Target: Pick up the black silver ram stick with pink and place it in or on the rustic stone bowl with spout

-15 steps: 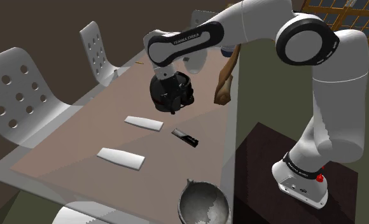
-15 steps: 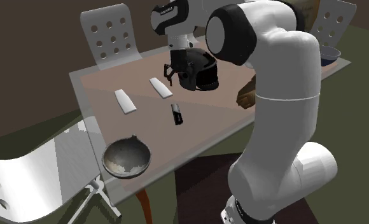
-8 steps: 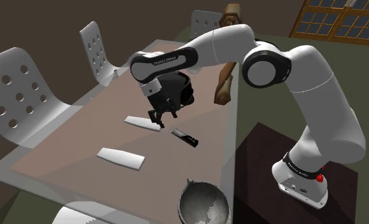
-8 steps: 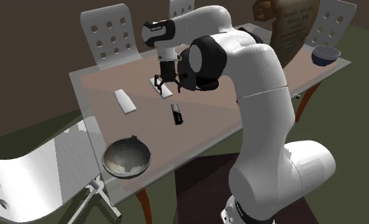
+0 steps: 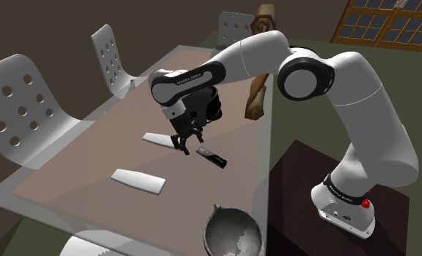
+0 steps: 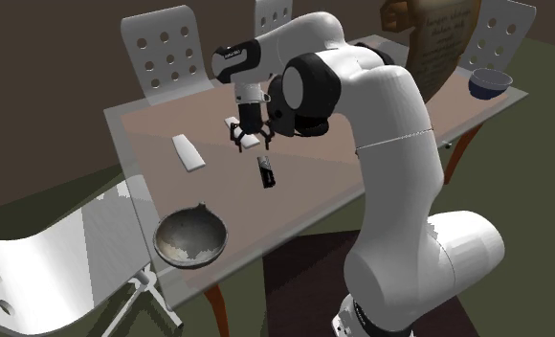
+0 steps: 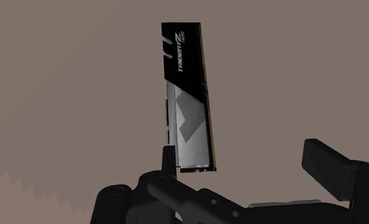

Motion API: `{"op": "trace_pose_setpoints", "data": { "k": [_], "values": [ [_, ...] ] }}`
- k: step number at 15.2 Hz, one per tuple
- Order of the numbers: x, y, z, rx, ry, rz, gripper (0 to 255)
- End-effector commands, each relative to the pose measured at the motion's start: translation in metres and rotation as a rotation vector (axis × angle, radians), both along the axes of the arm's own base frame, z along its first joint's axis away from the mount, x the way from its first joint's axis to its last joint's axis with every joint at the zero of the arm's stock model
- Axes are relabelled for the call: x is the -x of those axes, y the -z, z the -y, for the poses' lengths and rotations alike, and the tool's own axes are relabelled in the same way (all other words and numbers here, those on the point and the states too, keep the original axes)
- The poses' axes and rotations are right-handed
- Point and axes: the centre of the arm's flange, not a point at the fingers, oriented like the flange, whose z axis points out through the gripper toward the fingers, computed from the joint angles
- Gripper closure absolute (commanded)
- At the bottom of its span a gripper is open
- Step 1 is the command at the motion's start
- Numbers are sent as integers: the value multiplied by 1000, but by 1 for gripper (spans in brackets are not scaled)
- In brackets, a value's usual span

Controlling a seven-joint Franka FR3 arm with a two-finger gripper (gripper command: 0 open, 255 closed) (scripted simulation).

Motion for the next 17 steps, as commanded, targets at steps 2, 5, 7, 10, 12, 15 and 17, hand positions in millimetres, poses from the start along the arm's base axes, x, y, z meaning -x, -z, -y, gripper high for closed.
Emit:
{"op": "trace_pose_setpoints", "data": {
  "k": [2, 5, 7, 10, 12, 15, 17],
  "values": [
    [5, 11, 6, 6, 5, -10, 0],
    [5, 11, 6, 6, 5, -10, 0],
    [5, 11, 6, 6, 5, -10, 0],
    [5, 11, 7, 6, 5, -10, 255],
    [5, 11, 6, 6, 5, -10, 255],
    [5, 12, 4, 6, 5, -10, 255],
    [5, 7, 1, 2, 2, -4, 255]
  ]
}}
